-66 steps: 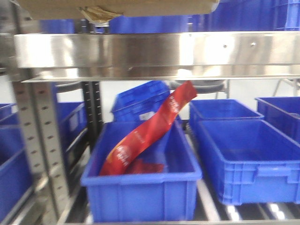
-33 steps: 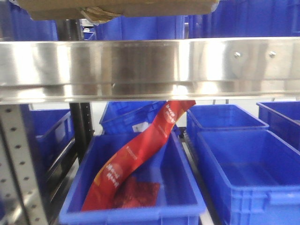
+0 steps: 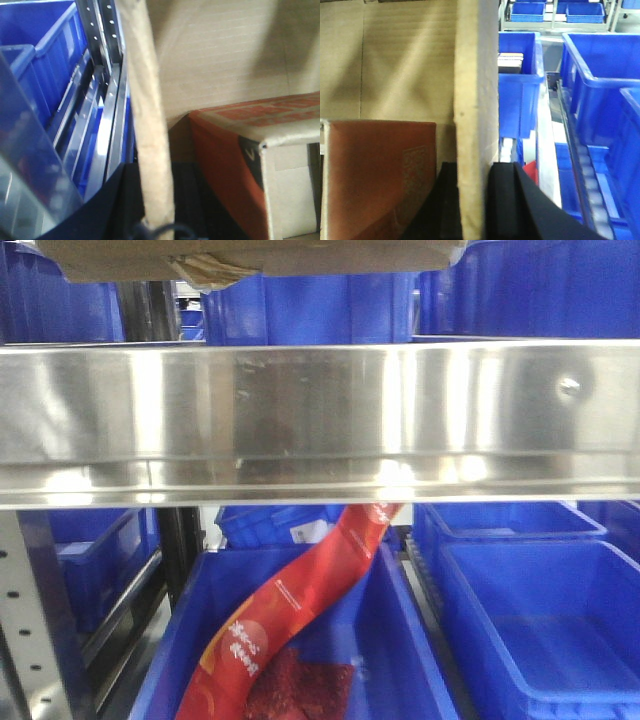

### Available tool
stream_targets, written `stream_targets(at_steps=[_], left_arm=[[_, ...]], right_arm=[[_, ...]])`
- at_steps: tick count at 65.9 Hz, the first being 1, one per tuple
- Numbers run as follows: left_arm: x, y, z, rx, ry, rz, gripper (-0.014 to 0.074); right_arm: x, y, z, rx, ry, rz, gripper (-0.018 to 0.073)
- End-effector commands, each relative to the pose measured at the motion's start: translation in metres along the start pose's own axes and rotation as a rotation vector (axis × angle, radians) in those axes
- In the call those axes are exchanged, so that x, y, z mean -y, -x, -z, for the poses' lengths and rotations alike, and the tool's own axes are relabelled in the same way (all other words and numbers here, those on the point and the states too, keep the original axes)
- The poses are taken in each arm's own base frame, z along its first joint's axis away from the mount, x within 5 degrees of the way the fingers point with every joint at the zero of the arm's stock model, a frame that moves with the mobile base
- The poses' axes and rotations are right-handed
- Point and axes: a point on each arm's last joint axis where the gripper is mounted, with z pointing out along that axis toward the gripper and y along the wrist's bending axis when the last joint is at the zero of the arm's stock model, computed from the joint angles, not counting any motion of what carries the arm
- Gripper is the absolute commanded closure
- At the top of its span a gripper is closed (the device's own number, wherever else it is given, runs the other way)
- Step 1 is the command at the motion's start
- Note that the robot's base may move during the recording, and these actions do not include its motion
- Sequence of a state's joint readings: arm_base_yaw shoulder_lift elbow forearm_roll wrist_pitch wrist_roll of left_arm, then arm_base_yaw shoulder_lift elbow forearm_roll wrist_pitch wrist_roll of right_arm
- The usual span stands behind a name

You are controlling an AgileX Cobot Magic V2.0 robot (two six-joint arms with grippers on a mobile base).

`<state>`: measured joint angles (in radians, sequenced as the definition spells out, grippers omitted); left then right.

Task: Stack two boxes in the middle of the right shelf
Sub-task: 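Lower the held boxes onto the middle steel shelf with both grippers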

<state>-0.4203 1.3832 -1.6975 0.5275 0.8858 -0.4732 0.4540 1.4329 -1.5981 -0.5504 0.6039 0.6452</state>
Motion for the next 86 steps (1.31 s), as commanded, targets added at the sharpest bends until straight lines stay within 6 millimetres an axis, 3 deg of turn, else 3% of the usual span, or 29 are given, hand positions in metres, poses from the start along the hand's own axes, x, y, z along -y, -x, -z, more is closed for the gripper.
stream_targets(at_steps=[1, 41, 56, 77, 86], left_arm=[[0.004, 0.005, 0.004, 0.043, -0.043, 0.007, 0.0708], [0.005, 0.008, 0.004, 0.076, -0.060, 0.007, 0.0708], [0.014, 0.005, 0.003, 0.035, -0.148, 0.091, 0.0708], [0.031, -0.011, -0.035, -0.071, -0.155, 0.086, 0.0708], [0.033, -0.013, -0.040, -0.083, -0.153, 0.082, 0.0708]], right_arm=[[-0.008, 0.017, 0.010, 0.140, 0.096, -0.007, 0.0712], [-0.008, 0.017, 0.010, 0.143, 0.098, -0.007, 0.0712], [0.007, -0.006, 0.007, -0.094, -0.075, -0.005, 0.0712], [0.003, -0.016, 0.005, -0.197, -0.051, -0.095, 0.0712], [-0.002, -0.022, 0.000, -0.238, -0.018, -0.145, 0.0712]])
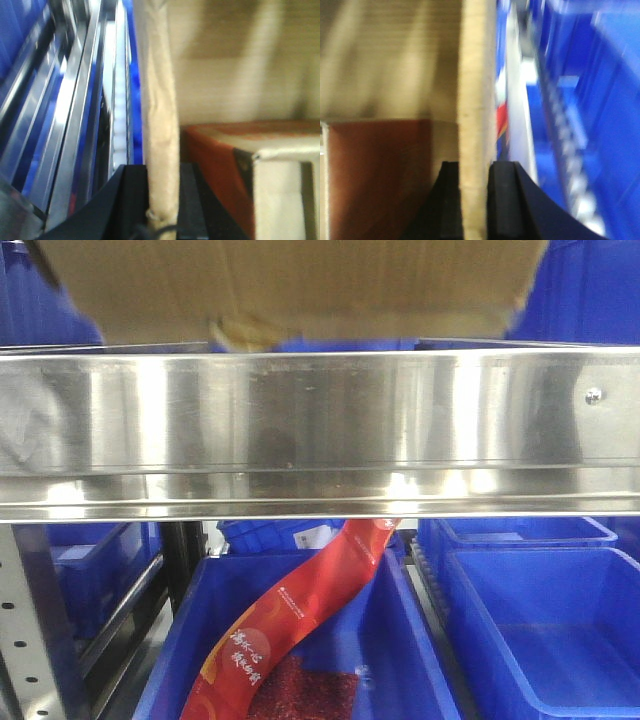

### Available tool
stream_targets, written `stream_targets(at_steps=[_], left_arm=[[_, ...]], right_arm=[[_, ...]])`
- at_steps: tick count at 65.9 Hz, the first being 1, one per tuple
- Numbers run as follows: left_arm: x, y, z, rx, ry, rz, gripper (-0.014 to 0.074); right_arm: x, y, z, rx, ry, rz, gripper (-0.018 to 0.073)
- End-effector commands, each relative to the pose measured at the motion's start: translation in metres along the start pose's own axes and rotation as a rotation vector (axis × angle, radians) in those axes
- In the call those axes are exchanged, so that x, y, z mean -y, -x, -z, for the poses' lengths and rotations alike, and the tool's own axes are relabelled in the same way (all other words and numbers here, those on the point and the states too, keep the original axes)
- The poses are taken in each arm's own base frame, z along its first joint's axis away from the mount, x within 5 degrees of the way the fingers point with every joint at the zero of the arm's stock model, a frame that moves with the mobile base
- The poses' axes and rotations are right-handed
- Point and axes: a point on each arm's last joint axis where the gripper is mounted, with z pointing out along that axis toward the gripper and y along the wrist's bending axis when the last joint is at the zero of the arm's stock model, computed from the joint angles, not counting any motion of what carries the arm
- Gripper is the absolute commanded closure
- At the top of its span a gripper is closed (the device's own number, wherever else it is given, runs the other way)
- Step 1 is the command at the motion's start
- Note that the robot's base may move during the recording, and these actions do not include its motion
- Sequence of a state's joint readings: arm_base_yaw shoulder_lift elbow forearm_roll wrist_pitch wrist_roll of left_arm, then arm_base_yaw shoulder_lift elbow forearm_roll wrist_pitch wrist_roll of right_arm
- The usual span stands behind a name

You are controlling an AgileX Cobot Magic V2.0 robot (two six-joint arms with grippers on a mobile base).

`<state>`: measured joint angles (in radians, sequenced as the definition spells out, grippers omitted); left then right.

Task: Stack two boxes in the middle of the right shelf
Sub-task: 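Lower the held boxes onto the middle steel shelf with both grippers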

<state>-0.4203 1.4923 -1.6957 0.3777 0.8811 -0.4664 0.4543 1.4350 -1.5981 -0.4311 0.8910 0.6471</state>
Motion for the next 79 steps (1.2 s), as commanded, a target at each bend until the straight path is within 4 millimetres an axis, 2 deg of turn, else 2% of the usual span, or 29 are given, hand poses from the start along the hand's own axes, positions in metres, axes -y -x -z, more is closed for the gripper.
stream_targets(at_steps=[1, 12, 17, 30, 33, 38, 46, 58, 79], left_arm=[[0.007, 0.008, 0.005, 0.067, -0.069, 0.023, 0.0708], [0.006, 0.006, 0.004, 0.052, -0.061, 0.023, 0.0700], [0.005, 0.004, 0.004, 0.030, -0.051, 0.023, 0.0632], [0.005, 0.005, 0.005, 0.037, -0.054, 0.023, 0.0332], [0.005, 0.006, 0.005, 0.039, -0.054, 0.024, 0.0279], [0.005, 0.007, 0.005, 0.050, -0.055, 0.021, 0.0211], [0.005, 0.008, 0.009, 0.060, -0.056, 0.022, 0.0195], [0.001, 0.012, 0.023, 0.098, -0.067, 0.030, 0.0196], [-0.003, 0.014, 0.038, 0.112, -0.065, 0.040, 0.0196]], right_arm=[[-0.011, 0.003, -0.001, 0.033, 0.098, -0.044, 0.0712], [-0.014, -0.003, -0.018, -0.015, 0.074, -0.032, 0.0704], [-0.014, -0.004, -0.019, -0.022, 0.072, -0.032, 0.0646], [-0.014, -0.004, -0.018, -0.022, 0.072, -0.033, 0.0249], [-0.014, -0.004, -0.018, -0.022, 0.072, -0.033, 0.0176], [-0.014, -0.004, -0.018, -0.018, 0.067, -0.027, 0.0120], [-0.011, -0.002, -0.012, -0.011, 0.061, -0.027, 0.0114], [-0.005, 0.004, 0.008, 0.029, 0.067, -0.033, 0.0115], [-0.001, 0.003, 0.012, 0.020, 0.042, -0.027, 0.0115]])
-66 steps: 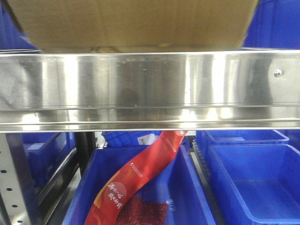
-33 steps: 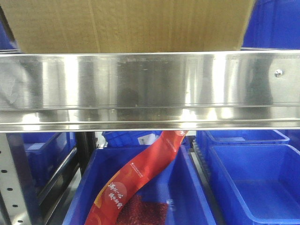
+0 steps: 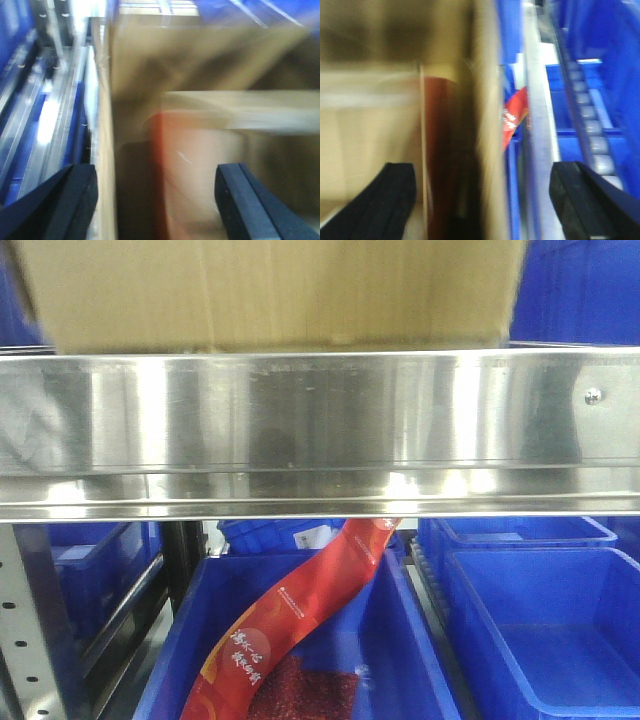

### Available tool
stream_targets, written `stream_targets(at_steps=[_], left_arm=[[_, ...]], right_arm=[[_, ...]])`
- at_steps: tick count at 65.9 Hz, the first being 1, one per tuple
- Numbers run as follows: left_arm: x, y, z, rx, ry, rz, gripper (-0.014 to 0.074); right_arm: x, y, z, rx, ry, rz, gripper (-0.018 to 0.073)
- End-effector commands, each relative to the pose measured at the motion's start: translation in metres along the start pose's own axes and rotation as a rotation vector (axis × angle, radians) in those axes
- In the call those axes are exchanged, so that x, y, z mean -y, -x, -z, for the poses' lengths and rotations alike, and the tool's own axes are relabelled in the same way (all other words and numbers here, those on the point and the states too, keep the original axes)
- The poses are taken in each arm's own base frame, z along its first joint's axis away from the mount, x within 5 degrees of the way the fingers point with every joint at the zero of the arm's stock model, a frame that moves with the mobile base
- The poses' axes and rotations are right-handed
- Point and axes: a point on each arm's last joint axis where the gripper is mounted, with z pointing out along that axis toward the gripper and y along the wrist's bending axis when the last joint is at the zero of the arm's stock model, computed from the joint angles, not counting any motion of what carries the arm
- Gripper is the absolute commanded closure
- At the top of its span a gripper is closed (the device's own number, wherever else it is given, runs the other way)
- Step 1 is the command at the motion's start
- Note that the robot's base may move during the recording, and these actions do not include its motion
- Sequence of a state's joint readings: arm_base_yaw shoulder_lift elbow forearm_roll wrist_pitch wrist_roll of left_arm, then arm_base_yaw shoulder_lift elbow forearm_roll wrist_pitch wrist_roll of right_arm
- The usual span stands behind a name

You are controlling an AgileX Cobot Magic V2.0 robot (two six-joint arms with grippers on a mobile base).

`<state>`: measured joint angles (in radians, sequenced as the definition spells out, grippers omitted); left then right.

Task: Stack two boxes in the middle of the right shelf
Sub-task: 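Lower the held boxes onto the middle steel shelf with both grippers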

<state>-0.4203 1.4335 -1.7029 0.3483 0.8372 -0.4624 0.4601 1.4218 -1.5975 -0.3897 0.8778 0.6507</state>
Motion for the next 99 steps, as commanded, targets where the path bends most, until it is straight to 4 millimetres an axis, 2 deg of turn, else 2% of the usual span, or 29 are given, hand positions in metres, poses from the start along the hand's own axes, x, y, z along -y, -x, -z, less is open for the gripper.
stream_targets(at_steps=[1, 20, 25, 30, 35, 41, 42, 50, 56, 62, 69, 75, 81, 89, 95, 99], left_arm=[[0.000, 0.004, 0.011, 0.021, -0.011, 0.007, 0.0196], [-0.002, 0.006, 0.021, 0.035, -0.013, 0.013, 0.0196], [-0.002, 0.006, 0.021, 0.035, -0.013, 0.013, 0.0209], [-0.002, 0.006, 0.021, 0.035, -0.013, 0.013, 0.0293], [-0.002, 0.006, 0.021, 0.037, -0.014, 0.013, 0.0447], [-0.003, 0.006, 0.021, 0.033, -0.011, 0.013, 0.0707], [-0.003, 0.006, 0.021, 0.031, -0.011, 0.010, 0.0706], [-0.003, 0.005, 0.021, 0.023, -0.009, -0.009, 0.0707], [-0.004, -0.005, 0.022, 0.004, -0.015, -0.070, 0.0707], [-0.005, -0.025, 0.018, 0.034, -0.053, -0.094, 0.0707], [-0.007, -0.050, 0.029, 0.121, -0.146, -0.067, 0.0707], [-0.011, -0.071, 0.038, 0.169, -0.191, -0.056, 0.0707], [-0.018, -0.091, 0.045, 0.207, -0.206, -0.055, 0.0707], [-0.039, -0.116, 0.055, 0.272, -0.184, -0.005, 0.0707], [-0.055, -0.132, 0.064, 0.312, -0.150, 0.058, 0.0707], [-0.065, -0.146, 0.070, 0.323, -0.118, 0.068, 0.0707]], right_arm=[[0.002, 0.003, 0.007, 0.018, -0.001, 0.004, 0.0115], [0.007, 0.004, 0.017, 0.019, -0.025, 0.028, 0.0116], [0.007, 0.004, 0.017, 0.014, -0.029, 0.048, 0.0160], [0.007, 0.004, 0.017, 0.014, -0.029, 0.050, 0.0276], [0.007, 0.004, 0.017, 0.014, -0.029, 0.050, 0.0462], [0.007, 0.004, 0.017, 0.015, -0.030, 0.051, 0.0695], [0.007, 0.004, 0.017, 0.019, -0.027, 0.051, 0.0727], [0.008, 0.005, 0.022, 0.026, -0.024, 0.072, 0.0721], [0.010, 0.003, 0.027, 0.080, 0.006, 0.150, 0.0721], [0.012, -0.009, 0.032, 0.174, 0.076, 0.186, 0.0721], [0.019, -0.035, 0.034, 0.258, 0.160, 0.210, 0.0721], [0.035, -0.056, 0.036, 0.309, 0.187, 0.170, 0.0721], [0.063, -0.074, 0.039, 0.325, 0.137, 0.092, 0.0721], [0.093, -0.095, 0.051, 0.416, 0.087, 0.056, 0.0721], [0.107, -0.116, 0.064, 0.448, 0.054, 0.042, 0.0721], [0.113, -0.134, 0.066, 0.433, 0.040, 0.039, 0.0721]])
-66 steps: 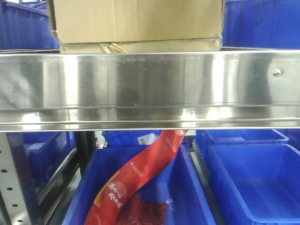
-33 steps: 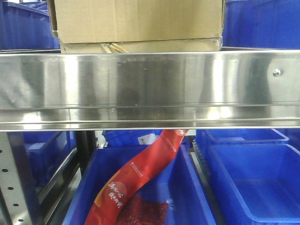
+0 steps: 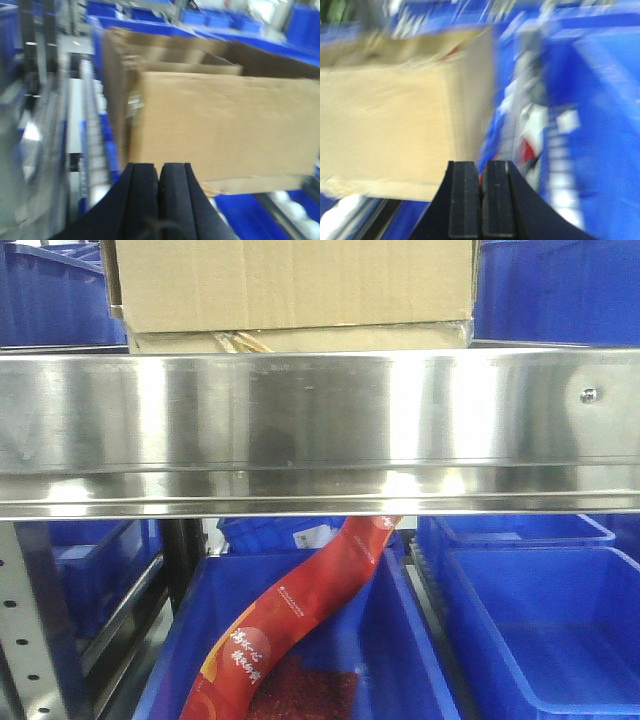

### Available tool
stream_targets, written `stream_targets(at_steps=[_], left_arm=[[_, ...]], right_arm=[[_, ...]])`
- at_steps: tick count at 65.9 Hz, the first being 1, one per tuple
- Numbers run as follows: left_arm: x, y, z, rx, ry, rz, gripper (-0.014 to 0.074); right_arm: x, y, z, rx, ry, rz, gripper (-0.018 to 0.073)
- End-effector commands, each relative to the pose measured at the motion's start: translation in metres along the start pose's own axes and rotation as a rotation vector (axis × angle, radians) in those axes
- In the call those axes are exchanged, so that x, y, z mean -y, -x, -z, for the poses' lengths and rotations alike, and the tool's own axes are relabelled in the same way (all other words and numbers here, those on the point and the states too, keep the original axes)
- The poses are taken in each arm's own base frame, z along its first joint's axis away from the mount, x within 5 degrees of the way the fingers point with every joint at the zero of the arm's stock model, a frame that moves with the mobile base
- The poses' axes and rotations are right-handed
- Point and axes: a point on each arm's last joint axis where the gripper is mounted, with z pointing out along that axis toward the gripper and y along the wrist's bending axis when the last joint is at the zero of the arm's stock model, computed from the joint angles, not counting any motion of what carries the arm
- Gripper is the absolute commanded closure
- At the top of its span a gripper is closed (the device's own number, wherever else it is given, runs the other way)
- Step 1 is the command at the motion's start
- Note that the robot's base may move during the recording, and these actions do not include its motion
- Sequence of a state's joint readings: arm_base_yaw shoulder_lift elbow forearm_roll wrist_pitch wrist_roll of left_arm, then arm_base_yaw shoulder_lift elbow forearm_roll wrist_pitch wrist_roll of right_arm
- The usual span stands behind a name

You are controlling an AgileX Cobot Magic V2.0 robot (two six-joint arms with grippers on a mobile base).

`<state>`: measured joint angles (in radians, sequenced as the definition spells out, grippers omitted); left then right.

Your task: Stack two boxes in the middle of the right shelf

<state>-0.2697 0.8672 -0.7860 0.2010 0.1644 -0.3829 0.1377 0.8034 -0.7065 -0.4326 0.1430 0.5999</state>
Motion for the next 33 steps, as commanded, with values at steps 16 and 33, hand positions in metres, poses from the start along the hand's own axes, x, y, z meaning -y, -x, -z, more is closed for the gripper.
stream_targets(at_steps=[16, 33], left_arm=[[-0.018, -0.023, 0.047, 0.090, 0.067, 0.021, 0.0707], [-0.015, -0.014, 0.062, 0.190, 0.040, 0.017, 0.0707]], right_arm=[[0.011, -0.039, 0.050, 0.081, 0.005, 0.006, 0.0721], [0.010, -0.031, 0.071, 0.187, 0.031, 0.002, 0.0721]])
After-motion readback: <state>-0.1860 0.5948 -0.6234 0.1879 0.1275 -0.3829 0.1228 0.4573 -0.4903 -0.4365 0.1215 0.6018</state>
